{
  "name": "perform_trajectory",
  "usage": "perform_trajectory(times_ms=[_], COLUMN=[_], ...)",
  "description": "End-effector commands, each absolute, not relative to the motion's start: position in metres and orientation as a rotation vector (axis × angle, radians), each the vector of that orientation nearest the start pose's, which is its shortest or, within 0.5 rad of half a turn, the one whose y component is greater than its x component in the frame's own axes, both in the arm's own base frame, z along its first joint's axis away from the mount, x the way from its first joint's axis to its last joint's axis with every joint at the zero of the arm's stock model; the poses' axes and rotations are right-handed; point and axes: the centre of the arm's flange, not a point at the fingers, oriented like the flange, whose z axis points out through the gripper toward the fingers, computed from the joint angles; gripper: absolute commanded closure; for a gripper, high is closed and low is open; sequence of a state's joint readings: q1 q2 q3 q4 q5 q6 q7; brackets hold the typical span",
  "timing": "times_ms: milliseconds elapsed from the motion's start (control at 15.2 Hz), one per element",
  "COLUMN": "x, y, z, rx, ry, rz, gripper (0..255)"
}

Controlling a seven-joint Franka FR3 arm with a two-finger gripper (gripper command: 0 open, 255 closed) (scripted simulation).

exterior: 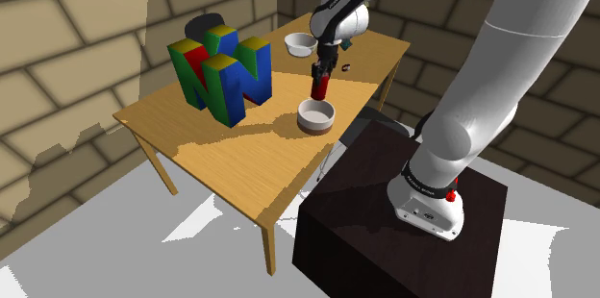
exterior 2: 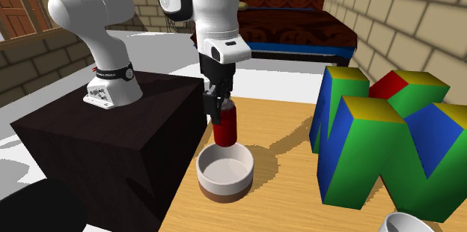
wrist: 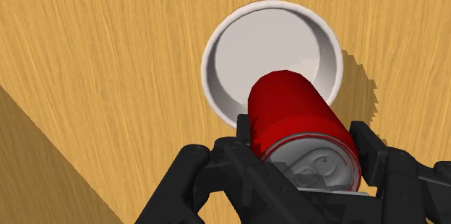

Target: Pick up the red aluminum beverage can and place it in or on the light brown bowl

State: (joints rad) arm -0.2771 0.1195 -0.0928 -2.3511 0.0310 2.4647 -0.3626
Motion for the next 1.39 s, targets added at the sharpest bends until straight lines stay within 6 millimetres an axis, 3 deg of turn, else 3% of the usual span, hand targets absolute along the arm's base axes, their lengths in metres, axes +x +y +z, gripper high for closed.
perform_trajectory(times_ms=[0,858,1320], x=[0.475,0.475,0.475], y=[-0.186,-0.186,-0.186], z=[0.27,0.203,0.203], rx=[-3.132,-3.132,-3.132], ry=[0.048,0.048,0.048], rz=[0.002,0.002,0.002], gripper=[255,255,255])
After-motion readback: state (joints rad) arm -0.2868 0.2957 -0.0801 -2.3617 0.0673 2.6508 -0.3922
